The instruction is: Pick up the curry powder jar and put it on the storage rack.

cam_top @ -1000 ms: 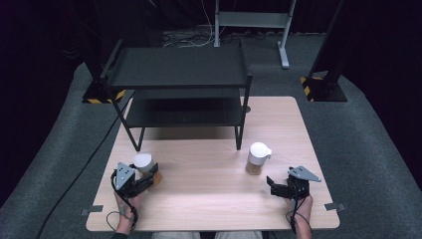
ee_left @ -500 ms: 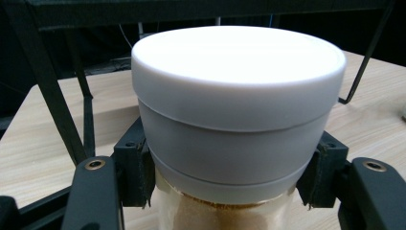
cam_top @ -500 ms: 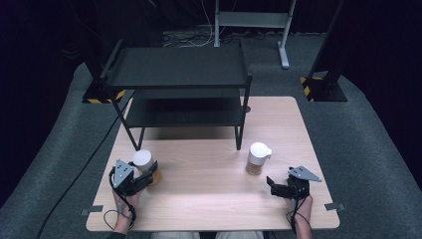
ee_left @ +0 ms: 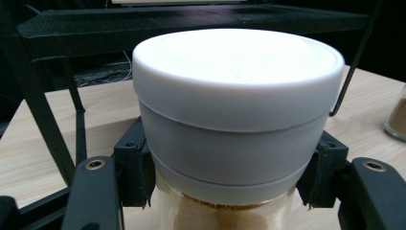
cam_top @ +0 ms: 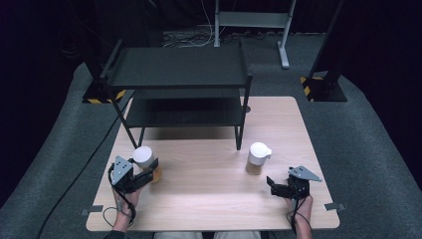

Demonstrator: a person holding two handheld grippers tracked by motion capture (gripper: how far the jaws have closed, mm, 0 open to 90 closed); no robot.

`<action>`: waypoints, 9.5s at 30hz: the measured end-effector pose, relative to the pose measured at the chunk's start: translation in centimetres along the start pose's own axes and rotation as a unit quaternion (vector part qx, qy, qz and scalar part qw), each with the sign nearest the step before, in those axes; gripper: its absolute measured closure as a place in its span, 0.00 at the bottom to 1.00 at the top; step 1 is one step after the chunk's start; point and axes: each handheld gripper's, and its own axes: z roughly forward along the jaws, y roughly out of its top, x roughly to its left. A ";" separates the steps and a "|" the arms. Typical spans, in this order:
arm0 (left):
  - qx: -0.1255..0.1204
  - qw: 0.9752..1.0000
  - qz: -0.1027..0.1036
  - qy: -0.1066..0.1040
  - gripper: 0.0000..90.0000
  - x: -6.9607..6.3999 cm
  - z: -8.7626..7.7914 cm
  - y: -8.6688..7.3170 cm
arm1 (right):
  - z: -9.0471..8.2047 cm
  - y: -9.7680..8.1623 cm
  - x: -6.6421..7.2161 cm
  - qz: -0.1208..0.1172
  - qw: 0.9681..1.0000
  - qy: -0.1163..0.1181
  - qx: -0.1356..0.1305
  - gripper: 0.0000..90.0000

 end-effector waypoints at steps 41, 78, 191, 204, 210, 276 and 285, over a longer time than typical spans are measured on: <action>-0.018 0.998 0.030 -0.046 0.39 1.5 0.2 5.6 | 0.1 0.2 0.0 -0.002 1.000 0.001 0.006 0.00; -0.031 0.996 0.036 -0.070 0.39 2.2 0.5 9.9 | 0.1 0.2 -0.1 0.001 1.000 0.004 0.006 0.01; -0.060 0.984 0.094 -0.141 0.39 3.3 2.3 22.8 | 0.2 0.3 -0.1 0.000 1.000 0.002 0.010 0.01; -0.068 0.982 0.100 -0.146 0.39 3.2 2.3 24.2 | 0.2 0.4 -0.1 0.000 1.000 0.003 0.011 0.01; -0.072 0.981 0.102 -0.147 0.39 3.2 2.3 24.9 | 0.2 0.4 -0.1 0.000 1.000 0.003 0.010 0.01; -0.083 0.988 0.074 -0.105 0.39 3.6 6.1 30.1 | 0.2 0.4 -0.3 0.001 1.000 0.006 0.010 0.01; -0.076 0.991 0.061 -0.094 0.39 3.9 7.0 30.0 | 0.2 0.3 -0.3 0.001 1.000 0.007 0.010 0.01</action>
